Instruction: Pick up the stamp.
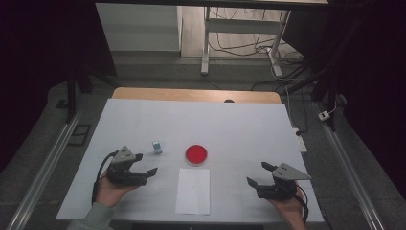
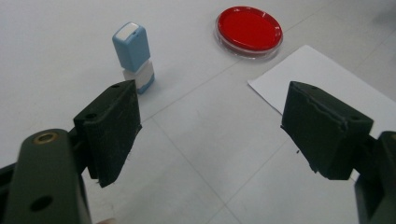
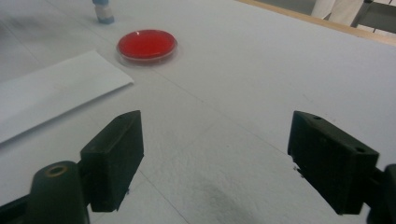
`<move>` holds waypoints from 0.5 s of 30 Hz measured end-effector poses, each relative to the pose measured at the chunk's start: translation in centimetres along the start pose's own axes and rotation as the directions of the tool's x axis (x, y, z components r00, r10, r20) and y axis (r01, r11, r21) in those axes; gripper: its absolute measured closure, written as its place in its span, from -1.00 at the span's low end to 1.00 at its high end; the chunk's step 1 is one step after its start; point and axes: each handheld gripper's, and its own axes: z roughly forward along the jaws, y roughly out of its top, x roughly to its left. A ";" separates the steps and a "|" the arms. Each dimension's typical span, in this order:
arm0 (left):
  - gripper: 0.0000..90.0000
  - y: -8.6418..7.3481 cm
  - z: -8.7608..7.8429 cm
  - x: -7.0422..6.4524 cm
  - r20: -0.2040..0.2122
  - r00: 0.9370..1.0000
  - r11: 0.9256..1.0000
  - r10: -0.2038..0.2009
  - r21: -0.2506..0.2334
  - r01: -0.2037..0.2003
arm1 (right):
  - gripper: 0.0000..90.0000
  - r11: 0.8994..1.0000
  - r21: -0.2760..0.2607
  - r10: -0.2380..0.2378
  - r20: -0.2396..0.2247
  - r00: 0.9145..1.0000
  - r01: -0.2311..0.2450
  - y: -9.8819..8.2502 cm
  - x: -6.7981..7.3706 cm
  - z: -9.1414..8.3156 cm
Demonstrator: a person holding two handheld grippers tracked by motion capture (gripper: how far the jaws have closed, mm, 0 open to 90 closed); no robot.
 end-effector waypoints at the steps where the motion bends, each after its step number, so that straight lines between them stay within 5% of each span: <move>1: -0.56 0.2 0.2 0.0 0.001 1.000 1.000 -0.001 0.002 0.001 | -0.58 1.000 0.000 0.002 -0.005 1.000 -0.002 0.0 0.0 0.0; 15: -0.54 3.1 1.8 0.5 -0.022 1.000 0.997 0.010 0.071 -0.009 | -0.57 1.000 0.016 -0.009 -0.052 0.999 0.009 0.0 -0.2 1.5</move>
